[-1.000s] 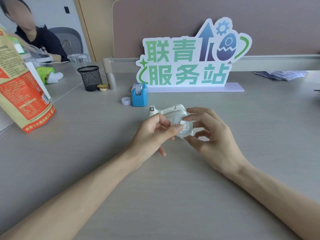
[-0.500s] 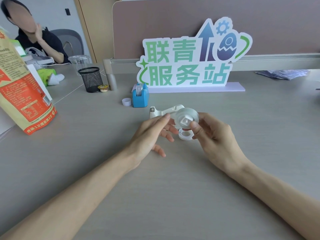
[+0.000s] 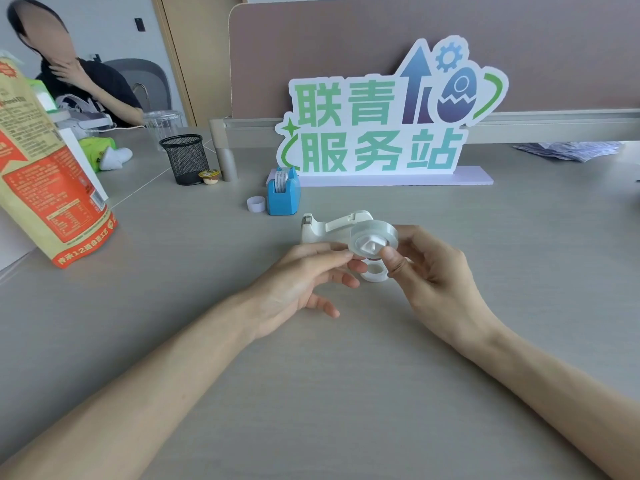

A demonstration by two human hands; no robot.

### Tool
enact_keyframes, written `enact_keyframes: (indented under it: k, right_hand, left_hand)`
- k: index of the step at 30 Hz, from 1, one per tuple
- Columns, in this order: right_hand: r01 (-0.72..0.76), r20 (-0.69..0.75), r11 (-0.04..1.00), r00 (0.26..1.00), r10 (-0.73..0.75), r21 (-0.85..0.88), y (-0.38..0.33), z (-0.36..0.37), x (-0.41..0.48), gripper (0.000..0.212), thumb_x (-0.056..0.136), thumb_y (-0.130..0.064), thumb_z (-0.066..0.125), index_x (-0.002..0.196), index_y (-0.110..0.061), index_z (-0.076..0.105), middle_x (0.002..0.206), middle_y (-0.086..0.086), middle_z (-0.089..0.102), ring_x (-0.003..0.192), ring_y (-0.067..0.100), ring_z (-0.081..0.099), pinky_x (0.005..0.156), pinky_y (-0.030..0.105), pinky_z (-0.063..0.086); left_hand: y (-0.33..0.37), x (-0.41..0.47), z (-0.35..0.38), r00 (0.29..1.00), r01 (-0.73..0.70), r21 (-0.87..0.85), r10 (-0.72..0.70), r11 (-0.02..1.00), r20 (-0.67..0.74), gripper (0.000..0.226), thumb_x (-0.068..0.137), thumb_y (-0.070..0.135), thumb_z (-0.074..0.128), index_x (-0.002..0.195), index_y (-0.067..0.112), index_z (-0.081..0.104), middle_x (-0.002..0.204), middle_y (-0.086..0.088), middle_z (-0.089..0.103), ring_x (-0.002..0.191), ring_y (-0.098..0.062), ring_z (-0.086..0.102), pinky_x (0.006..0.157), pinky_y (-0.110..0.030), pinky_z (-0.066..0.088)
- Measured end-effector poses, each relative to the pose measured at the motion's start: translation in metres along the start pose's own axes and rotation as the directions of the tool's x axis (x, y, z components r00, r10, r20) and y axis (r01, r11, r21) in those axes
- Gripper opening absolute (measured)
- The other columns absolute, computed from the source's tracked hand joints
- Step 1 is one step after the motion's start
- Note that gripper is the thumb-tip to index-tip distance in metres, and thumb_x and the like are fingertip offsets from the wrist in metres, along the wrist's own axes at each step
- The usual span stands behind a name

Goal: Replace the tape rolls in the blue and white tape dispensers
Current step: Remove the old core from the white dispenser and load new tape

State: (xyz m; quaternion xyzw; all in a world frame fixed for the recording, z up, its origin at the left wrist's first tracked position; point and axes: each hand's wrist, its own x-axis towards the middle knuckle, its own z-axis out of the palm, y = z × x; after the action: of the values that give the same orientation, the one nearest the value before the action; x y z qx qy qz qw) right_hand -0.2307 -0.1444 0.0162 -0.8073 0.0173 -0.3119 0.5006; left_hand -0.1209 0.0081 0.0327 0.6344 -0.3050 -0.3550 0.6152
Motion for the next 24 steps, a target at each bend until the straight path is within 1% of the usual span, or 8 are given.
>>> enact_keyframes:
  k: [4,7,10,16,18,20,22,24]
  right_hand:
    - [0.002,0.023,0.999,1.000,-0.003,0.047,-0.001,0.001,0.002,0.011,0.091,-0.025,0.057,0.099,-0.023,0.065,0.084,-0.020,0.073,0.084,-0.002,0.069,0.070,0.012,0.050]
    - [-0.018,0.014,0.997,1.000,0.017,0.075,0.002,0.000,0.002,0.015,0.094,-0.018,0.058,0.106,-0.014,0.066,0.091,-0.007,0.075,0.087,0.004,0.071,0.071,0.016,0.053]
    - [-0.030,-0.023,0.996,0.999,0.032,0.080,0.004,0.000,0.002,0.016,0.095,-0.015,0.058,0.109,-0.012,0.065,0.097,0.001,0.074,0.086,0.009,0.072,0.072,0.021,0.055]
    - [-0.046,-0.160,0.998,0.986,0.053,0.050,0.009,0.000,0.006,0.009,0.093,-0.018,0.062,0.099,-0.024,0.064,0.096,-0.008,0.074,0.090,0.009,0.071,0.077,0.031,0.055]
    - [-0.035,-0.213,0.999,0.976,0.037,0.012,0.012,0.001,0.010,0.006,0.093,-0.021,0.063,0.097,-0.024,0.063,0.096,-0.009,0.073,0.094,0.009,0.068,0.078,0.029,0.053]
    - [-0.016,-0.246,0.999,0.969,0.007,-0.035,0.013,0.004,0.016,0.008,0.094,-0.020,0.061,0.095,-0.028,0.060,0.094,-0.014,0.069,0.093,0.002,0.065,0.074,0.014,0.049]
    - [0.000,-0.269,0.997,0.963,-0.020,-0.074,0.012,0.008,0.024,0.017,0.095,-0.019,0.058,0.091,-0.035,0.056,0.091,-0.019,0.066,0.089,-0.002,0.062,0.069,0.008,0.045]
    - [0.011,-0.287,0.996,0.957,-0.037,-0.092,0.014,0.012,0.033,0.018,0.096,-0.018,0.056,0.091,-0.035,0.056,0.091,-0.020,0.065,0.087,-0.001,0.061,0.068,0.007,0.045]
  left_hand:
    - [-0.001,0.001,0.000,1.000,-0.012,-0.027,0.011,1.000,-0.027,0.016,0.094,0.019,0.055,0.104,0.015,0.067,0.087,0.007,0.070,0.079,-0.008,0.063,0.045,-0.024,0.047]
    - [-0.002,0.002,0.000,0.997,-0.031,-0.039,0.028,0.999,-0.071,0.011,0.093,0.018,0.055,0.096,0.015,0.066,0.083,0.006,0.070,0.075,-0.009,0.062,0.043,-0.024,0.045]
    - [-0.001,0.004,-0.001,0.989,-0.059,-0.065,0.050,0.996,-0.136,0.009,0.093,0.018,0.056,0.088,0.017,0.063,0.082,0.005,0.069,0.072,-0.010,0.062,0.042,-0.024,0.044]
    - [0.000,0.006,-0.001,0.962,-0.135,-0.058,0.117,0.989,-0.248,0.010,0.092,0.019,0.057,0.084,0.017,0.061,0.078,0.007,0.066,0.068,-0.010,0.057,0.041,-0.023,0.038]
    - [0.001,0.008,-0.001,0.919,-0.200,0.010,0.191,0.980,-0.344,0.011,0.090,0.019,0.058,0.080,0.017,0.063,0.078,0.006,0.064,0.072,-0.010,0.051,0.042,-0.024,0.036]
    - [0.002,0.012,-0.003,0.841,-0.271,0.101,0.287,0.957,-0.458,0.011,0.087,0.020,0.061,0.077,0.018,0.064,0.076,0.009,0.062,0.074,-0.009,0.048,0.044,-0.022,0.037]
    - [0.001,0.018,-0.007,0.763,-0.322,0.195,0.376,0.926,-0.526,0.011,0.087,0.022,0.061,0.077,0.020,0.064,0.076,0.010,0.065,0.074,-0.009,0.050,0.053,-0.023,0.040]
    - [-0.003,0.026,-0.012,0.695,-0.346,0.308,0.462,0.886,-0.551,0.008,0.085,0.028,0.060,0.078,0.025,0.063,0.087,0.002,0.067,0.080,-0.013,0.055,0.067,-0.025,0.042]
